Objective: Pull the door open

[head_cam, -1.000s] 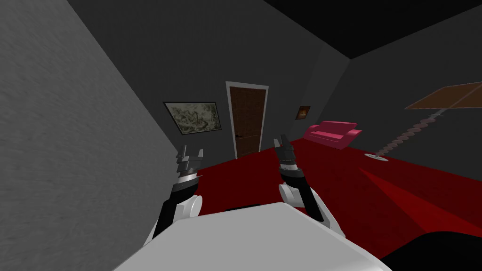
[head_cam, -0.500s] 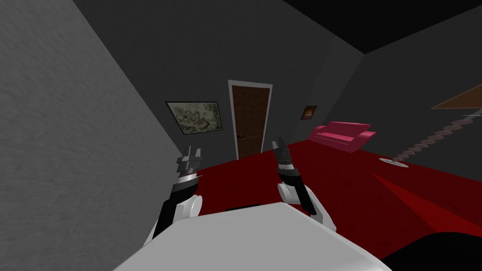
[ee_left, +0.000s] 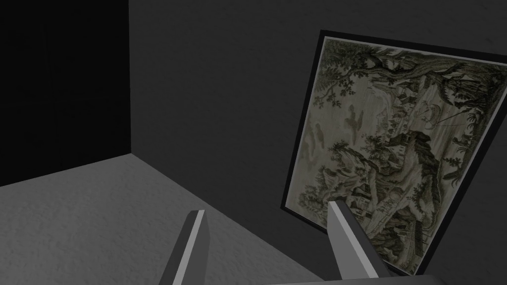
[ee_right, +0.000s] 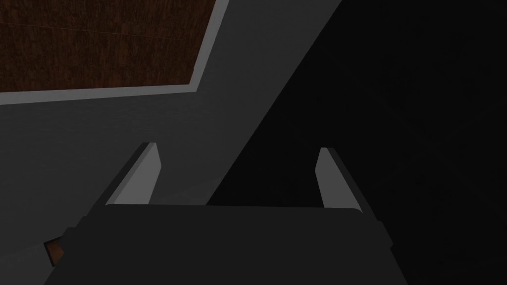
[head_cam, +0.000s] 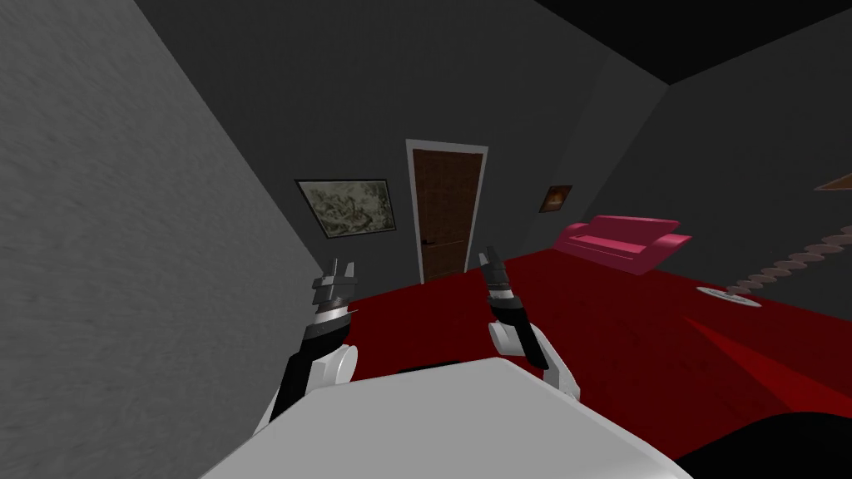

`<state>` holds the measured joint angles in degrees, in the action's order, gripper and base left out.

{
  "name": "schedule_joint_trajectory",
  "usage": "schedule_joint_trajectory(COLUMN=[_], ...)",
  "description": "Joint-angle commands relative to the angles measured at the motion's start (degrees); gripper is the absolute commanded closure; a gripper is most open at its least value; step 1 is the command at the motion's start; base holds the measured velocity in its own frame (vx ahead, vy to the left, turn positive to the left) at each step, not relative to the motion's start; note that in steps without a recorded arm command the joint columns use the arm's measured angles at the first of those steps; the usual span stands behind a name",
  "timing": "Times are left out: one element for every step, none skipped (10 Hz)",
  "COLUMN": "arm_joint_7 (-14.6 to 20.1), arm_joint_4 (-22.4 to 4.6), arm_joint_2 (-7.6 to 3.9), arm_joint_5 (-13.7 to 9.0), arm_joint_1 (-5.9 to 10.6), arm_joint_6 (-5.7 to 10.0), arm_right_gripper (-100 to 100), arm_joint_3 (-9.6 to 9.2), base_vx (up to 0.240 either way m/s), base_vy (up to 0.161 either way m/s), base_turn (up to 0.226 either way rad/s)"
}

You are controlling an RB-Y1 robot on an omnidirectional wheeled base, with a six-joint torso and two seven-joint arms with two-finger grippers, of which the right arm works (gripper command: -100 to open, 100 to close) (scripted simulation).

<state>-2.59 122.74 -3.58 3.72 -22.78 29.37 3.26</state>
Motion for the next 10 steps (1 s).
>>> schedule_joint_trajectory(arm_joint_7=[0.1,0.2,0.3,0.4,0.5,0.5,0.5,0.6,0.7,0.8], arm_joint_4=[-2.1,-3.5,-4.8,-6.3,-7.9,-9.4,-9.4,-11.0,-12.6,-14.2], arm_joint_2=[-0.21,-0.33,-0.46,-0.58,-0.69,-0.81,-0.81,-0.92,-1.04,-1.14], arm_joint_5=[-0.1,-0.1,-0.1,-0.2,-0.2,-0.3,-0.3,-0.3,-0.3,-0.4], arm_joint_1=[0.82,1.32,1.82,2.36,2.94,3.52,3.52,4.11,4.69,5.31], arm_joint_6=[0.38,0.64,0.91,1.19,1.5,1.81,1.81,2.12,2.42,2.75], arm_right_gripper=[-100,-100,-100,-100,-100,-100,-100,-100,-100,-100], arm_joint_3=[0.4,0.64,0.89,1.15,1.43,1.72,1.72,2.0,2.28,2.58], base_vx=[0.084,0.088,0.093,0.091,0.093,0.095,0.06,0.048,0.069,0.081], base_vy=[0.001,-0.007,-0.001,-0.007,-0.006,-0.018,-0.012,0.005,-0.006,-0.016], base_turn=[0.062,0.067,0.079,0.068,0.07,0.081,0.03,0.038,0.084,0.093])
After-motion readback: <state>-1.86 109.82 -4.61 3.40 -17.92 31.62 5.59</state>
